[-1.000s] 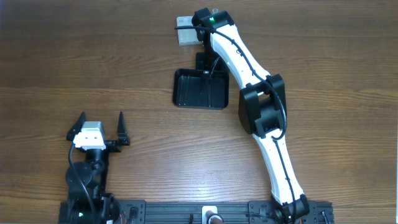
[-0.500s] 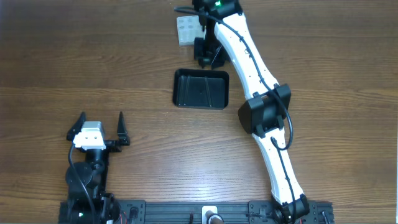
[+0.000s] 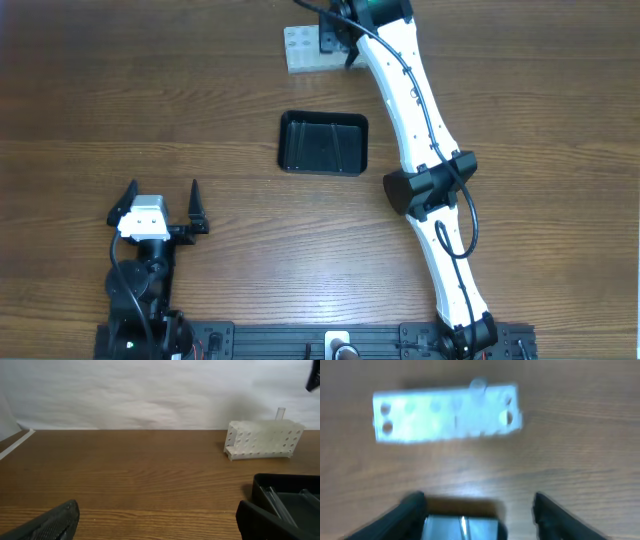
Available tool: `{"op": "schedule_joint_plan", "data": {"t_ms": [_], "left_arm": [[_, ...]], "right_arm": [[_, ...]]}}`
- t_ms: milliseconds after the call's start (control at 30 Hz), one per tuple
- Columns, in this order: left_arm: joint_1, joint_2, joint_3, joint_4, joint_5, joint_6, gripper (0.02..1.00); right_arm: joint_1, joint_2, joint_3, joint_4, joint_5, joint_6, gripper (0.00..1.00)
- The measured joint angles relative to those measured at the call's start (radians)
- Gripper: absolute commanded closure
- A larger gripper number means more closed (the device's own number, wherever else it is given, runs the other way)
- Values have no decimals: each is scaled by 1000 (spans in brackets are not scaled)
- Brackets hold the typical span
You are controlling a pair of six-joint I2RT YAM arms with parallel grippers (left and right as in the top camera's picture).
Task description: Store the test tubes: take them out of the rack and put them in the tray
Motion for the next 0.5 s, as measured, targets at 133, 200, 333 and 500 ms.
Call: {"op": "schedule_joint_plan", "data": {"t_ms": [133, 200, 333, 500], "left_arm": [[0, 0, 0, 0, 0, 0, 20], [0, 0, 0, 0, 0, 0, 20], [0, 0, 0, 0, 0, 0, 20], [0, 0, 0, 0, 0, 0, 23]], "right_arm": [[-18, 0, -16, 141, 45, -31, 248], [-31, 0, -37, 200, 56, -41, 246], [-55, -1, -106, 298, 69, -48, 231], [-69, -1, -244, 453, 77, -72, 222]]}}
